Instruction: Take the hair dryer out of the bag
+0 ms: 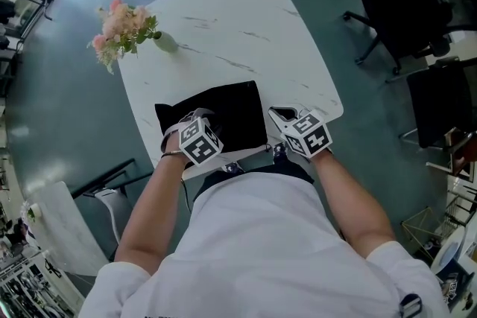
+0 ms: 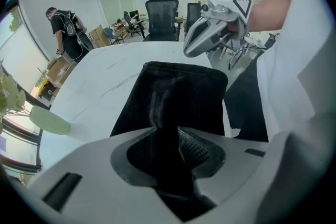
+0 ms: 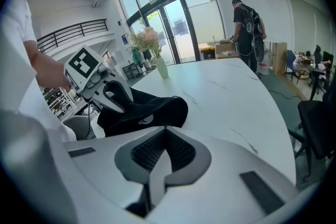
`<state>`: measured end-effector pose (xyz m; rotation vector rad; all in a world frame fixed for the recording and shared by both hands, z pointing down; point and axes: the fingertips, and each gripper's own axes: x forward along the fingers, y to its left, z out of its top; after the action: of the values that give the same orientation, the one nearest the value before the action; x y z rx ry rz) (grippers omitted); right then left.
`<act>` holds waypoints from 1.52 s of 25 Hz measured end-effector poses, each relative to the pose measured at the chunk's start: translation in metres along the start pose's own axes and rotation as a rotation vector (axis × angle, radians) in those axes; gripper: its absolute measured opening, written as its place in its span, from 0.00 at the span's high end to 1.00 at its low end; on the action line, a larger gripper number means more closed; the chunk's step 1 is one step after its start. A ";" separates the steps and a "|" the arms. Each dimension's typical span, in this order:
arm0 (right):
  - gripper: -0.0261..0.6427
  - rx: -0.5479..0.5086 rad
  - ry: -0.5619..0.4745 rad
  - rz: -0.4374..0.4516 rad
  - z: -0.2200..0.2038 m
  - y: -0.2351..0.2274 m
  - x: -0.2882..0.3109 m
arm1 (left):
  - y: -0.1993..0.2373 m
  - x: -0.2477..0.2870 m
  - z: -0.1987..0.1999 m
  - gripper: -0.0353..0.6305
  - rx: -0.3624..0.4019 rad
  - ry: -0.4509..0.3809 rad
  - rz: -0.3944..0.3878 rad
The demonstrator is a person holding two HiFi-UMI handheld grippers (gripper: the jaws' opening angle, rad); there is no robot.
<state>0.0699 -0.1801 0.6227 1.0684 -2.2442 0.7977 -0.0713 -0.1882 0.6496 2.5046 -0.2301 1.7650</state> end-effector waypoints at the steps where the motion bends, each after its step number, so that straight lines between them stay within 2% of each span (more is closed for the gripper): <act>1: 0.94 -0.024 0.006 0.011 0.001 0.003 0.002 | 0.000 -0.002 -0.003 0.75 -0.016 -0.006 0.001; 6: 0.93 -0.176 0.049 0.070 0.004 0.023 0.016 | 0.013 -0.014 -0.019 0.77 -0.143 -0.030 0.034; 11: 0.93 -0.279 0.082 0.134 0.008 0.046 0.026 | 0.018 -0.022 -0.037 0.80 -0.210 -0.022 0.069; 17: 0.92 -0.442 0.120 0.143 0.015 0.060 0.045 | 0.028 -0.029 -0.043 0.80 -0.295 -0.062 0.110; 19: 0.80 -0.497 0.134 0.143 0.018 0.065 0.052 | 0.030 -0.033 -0.043 0.80 -0.307 -0.076 0.122; 22: 0.74 -0.588 0.149 0.147 0.024 0.074 0.062 | 0.031 -0.035 -0.046 0.80 -0.308 -0.075 0.126; 31: 0.72 -0.745 0.209 0.201 0.028 0.104 0.094 | 0.043 -0.047 -0.064 0.81 -0.377 -0.109 0.154; 38: 0.71 -0.800 0.248 0.218 0.026 0.112 0.106 | 0.045 -0.055 -0.079 0.81 -0.415 -0.126 0.164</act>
<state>-0.0846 -0.1938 0.6438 0.3294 -2.1603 0.0528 -0.1697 -0.2164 0.6235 2.3429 -0.7445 1.4236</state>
